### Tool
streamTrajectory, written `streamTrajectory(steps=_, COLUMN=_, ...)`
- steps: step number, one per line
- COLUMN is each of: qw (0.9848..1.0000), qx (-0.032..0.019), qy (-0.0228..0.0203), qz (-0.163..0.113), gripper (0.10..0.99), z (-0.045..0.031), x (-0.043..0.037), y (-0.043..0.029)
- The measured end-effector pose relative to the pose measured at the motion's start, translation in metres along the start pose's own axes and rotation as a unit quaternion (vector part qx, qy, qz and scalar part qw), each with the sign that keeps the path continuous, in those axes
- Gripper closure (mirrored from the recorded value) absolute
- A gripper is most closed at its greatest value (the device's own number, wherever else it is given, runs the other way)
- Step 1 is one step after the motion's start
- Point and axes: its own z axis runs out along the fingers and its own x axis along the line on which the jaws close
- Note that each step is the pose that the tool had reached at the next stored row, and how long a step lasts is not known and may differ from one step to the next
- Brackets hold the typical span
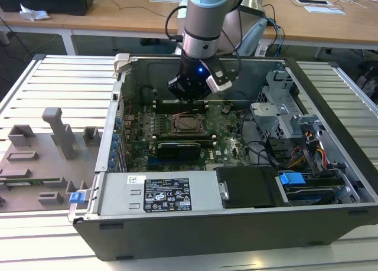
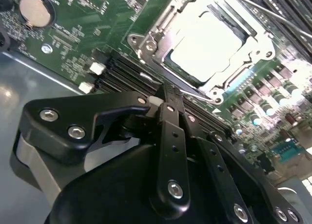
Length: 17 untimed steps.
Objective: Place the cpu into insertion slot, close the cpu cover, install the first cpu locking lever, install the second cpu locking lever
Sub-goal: 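Install the first cpu locking lever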
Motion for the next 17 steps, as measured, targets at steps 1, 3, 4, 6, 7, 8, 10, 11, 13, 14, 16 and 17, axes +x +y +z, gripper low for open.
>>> streamTrajectory(steps=1, qw=1.0000, qx=-0.0006, qy=0.0005, qz=0.002, gripper=0.980, z=0.0019, x=-0.0020, y=-0.0004)
streamTrajectory(steps=3, qw=1.0000, qx=-0.0018, qy=0.0011, qz=0.004, gripper=0.980, z=0.0048, x=-0.0051, y=-0.0009)
streamTrajectory(steps=4, qw=1.0000, qx=-0.0025, qy=0.0013, qz=0.006, gripper=0.980, z=0.0066, x=-0.0070, y=-0.0013)
streamTrajectory(steps=6, qw=1.0000, qx=-0.0031, qy=0.0014, qz=0.007, gripper=0.980, z=0.0075, x=-0.0093, y=-0.0021)
streamTrajectory(steps=7, qw=1.0000, qx=-0.0035, qy=0.0013, qz=0.008, gripper=0.980, z=0.0078, x=-0.0101, y=-0.0028)
streamTrajectory(steps=8, qw=1.0000, qx=-0.0036, qy=0.0013, qz=0.008, gripper=0.980, z=0.0079, x=-0.0107, y=-0.0036)
streamTrajectory(steps=10, qw=1.0000, qx=-0.0040, qy=0.0013, qz=0.009, gripper=0.980, z=0.0083, x=-0.0116, y=-0.0064)
streamTrajectory(steps=11, qw=0.9999, qx=-0.0040, qy=0.0013, qz=0.009, gripper=0.980, z=0.0086, x=-0.0120, y=-0.0071)
streamTrajectory(steps=13, qw=0.9999, qx=-0.0051, qy=0.0011, qz=0.010, gripper=0.980, z=0.0104, x=-0.0128, y=-0.0075)
streamTrajectory(steps=14, qw=0.9999, qx=-0.0065, qy=0.0011, qz=0.011, gripper=0.980, z=0.0115, x=-0.0128, y=-0.0077)
streamTrajectory(steps=16, qw=0.9999, qx=-0.0120, qy=0.0008, qz=0.011, gripper=0.980, z=0.0123, x=-0.0128, y=-0.0077)
streamTrajectory(steps=17, qw=0.9999, qx=-0.0134, qy=0.0006, qz=0.011, gripper=0.980, z=0.0124, x=-0.0129, y=-0.0076)
